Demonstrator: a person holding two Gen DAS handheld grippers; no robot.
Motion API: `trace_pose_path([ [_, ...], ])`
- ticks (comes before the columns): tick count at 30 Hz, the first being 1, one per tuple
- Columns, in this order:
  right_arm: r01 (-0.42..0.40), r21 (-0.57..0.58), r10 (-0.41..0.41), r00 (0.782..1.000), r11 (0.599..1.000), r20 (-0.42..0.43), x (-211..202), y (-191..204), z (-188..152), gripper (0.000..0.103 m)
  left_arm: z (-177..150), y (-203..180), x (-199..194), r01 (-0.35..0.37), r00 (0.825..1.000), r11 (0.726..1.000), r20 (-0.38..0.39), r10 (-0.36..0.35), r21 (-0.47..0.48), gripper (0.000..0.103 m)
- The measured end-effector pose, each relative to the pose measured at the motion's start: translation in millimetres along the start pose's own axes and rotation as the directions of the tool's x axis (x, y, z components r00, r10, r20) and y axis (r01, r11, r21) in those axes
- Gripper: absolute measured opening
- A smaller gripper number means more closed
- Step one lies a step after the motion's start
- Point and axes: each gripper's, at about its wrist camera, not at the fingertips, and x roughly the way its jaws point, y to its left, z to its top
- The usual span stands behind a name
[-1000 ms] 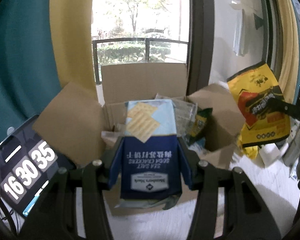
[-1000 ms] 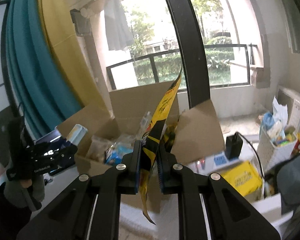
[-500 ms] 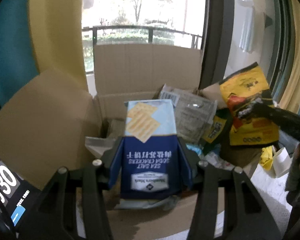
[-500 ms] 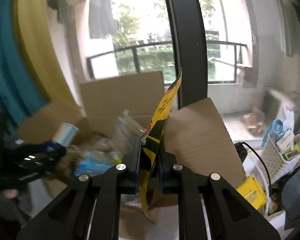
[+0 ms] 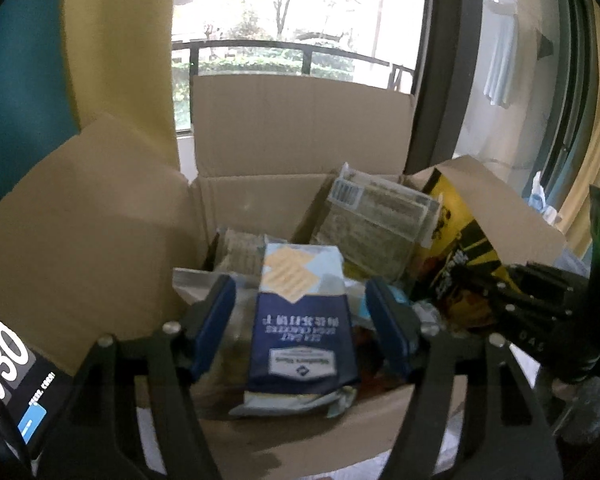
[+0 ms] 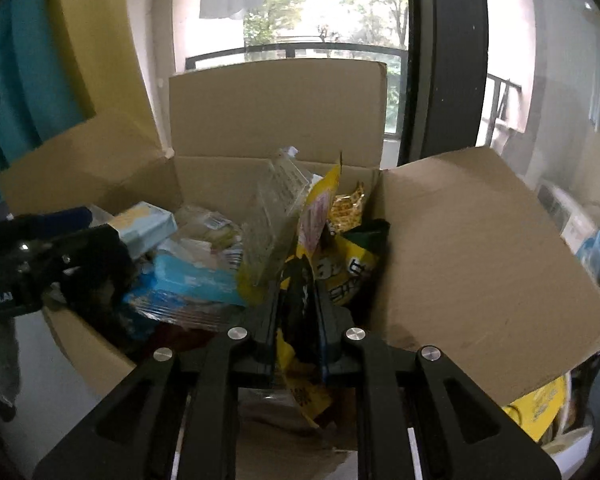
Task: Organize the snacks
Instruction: 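Carry the cracker box and yellow-black bag over the box and lower them inside, then open both grippers and withdraw from the box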
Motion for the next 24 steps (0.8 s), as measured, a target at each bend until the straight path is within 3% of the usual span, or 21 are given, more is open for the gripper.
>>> trace_pose_path([
  [3, -0.015, 0.035, 0.014, 0.999, 0.999, 0.028, -13.6, -5.3, 1.9, 0.039, 2.0, 1.9, -3.5, 0.0, 1.0, 1.0, 0.007, 0.0, -0.005, 0.069],
  [5, -0.033, 0.055, 0.031, 0.999, 0.998, 0.043, -23.1, -9.2, 2.3, 0.044, 2.6, -0.4, -6.4, 0.005, 1.0, 1.0, 0.01, -0.005, -0.004, 0.07],
  [24, -0.065, 0.079, 0.061, 0.996, 0.995, 0.057, -78.6, 1.4, -21.3, 0.045, -27.1, -20.1, -69.6, 0.032, 0.999, 0.999, 0.022, -0.033, 0.003, 0.076],
])
